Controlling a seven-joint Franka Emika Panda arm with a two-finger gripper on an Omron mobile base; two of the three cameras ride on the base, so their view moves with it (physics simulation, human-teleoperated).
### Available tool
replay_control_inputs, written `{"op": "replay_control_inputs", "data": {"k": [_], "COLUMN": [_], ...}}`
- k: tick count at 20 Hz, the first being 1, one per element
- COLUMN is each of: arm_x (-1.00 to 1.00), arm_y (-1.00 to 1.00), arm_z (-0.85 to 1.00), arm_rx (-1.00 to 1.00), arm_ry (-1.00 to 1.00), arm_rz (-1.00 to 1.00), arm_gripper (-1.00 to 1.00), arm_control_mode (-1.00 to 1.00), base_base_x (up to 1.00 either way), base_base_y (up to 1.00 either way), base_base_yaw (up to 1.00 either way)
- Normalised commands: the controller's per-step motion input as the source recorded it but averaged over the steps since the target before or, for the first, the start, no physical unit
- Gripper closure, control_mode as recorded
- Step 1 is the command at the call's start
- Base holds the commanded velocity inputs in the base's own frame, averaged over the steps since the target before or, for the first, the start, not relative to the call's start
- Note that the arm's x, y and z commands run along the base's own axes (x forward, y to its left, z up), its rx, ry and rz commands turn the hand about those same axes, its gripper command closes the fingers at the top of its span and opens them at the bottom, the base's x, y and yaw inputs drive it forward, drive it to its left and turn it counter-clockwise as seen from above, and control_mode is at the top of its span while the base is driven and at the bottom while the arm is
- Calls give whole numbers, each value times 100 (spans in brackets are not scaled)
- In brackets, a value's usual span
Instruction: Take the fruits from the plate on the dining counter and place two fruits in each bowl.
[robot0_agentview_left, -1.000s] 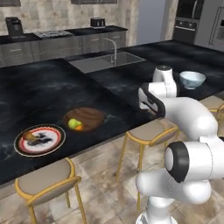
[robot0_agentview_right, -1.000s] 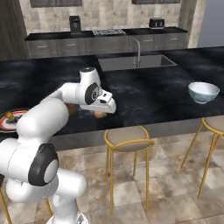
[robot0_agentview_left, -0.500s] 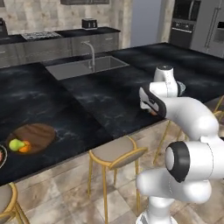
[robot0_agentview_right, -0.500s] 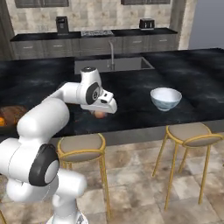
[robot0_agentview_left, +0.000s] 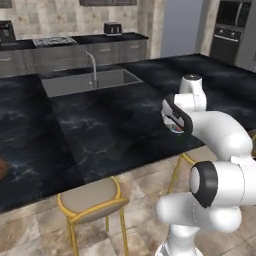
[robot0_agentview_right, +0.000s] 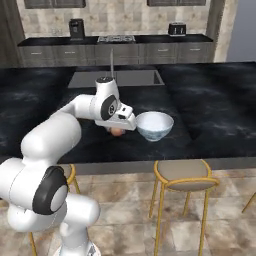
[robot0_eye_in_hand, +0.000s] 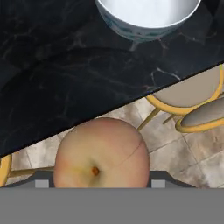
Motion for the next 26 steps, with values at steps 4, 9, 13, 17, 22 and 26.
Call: {"op": "replay_control_inputs", "data": {"k": [4,9,13,17,22,26], "arm_x": [0,0,0,0,0,0], "arm_y": [0,0,0,0,0,0], "arm_z": [0,0,0,0,0,0], "arm_rx": [0,0,0,0,0,0], "arm_ry": [0,0,0,0,0,0], "arm_rz": [0,0,0,0,0,0], "arm_gripper": [100,100,100,100,100,100], "arm_control_mode": [100,100,100,100,100,100], "base_base_x": [46,37,37,31,25,45], "base_base_y": [-99,-74,-15,-10,-26,-8], "base_base_yaw": [44,51,37,9,-6,-1]}}
